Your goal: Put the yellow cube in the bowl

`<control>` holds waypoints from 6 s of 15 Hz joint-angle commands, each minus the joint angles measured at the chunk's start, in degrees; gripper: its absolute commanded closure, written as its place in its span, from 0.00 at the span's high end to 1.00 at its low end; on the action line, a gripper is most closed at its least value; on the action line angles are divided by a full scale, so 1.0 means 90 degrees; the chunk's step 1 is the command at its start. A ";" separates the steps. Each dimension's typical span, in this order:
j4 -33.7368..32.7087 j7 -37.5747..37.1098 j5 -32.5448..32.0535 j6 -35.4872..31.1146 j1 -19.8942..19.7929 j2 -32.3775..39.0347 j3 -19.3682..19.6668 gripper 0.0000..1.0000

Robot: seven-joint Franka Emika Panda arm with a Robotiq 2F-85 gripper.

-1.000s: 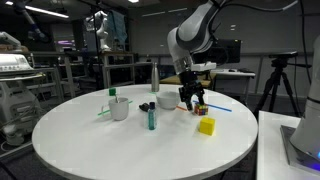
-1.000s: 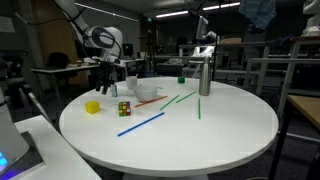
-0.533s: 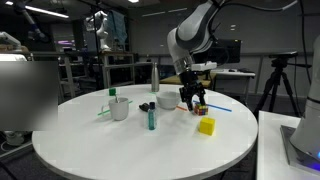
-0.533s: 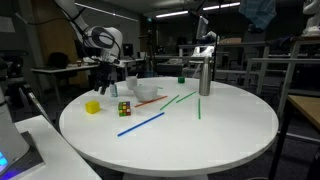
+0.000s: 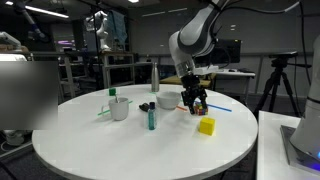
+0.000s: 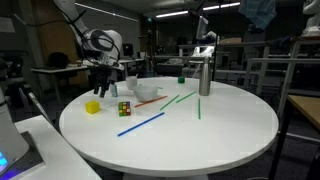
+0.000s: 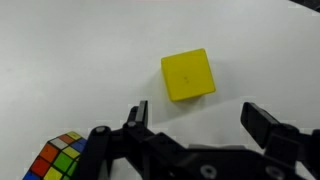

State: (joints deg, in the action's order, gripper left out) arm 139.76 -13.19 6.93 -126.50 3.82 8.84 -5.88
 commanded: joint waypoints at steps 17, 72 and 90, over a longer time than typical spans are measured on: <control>-0.0091 0.0092 0.0185 0.0167 0.0024 0.0909 0.0120 0.68; -0.6103 -0.1132 -0.1418 0.2871 -0.0045 0.3425 0.1223 0.31; -0.6481 -0.1060 -0.1333 0.2958 -0.0088 0.3896 0.1256 0.31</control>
State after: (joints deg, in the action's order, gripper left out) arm 84.98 -23.78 -5.89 -103.21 3.46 42.22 5.25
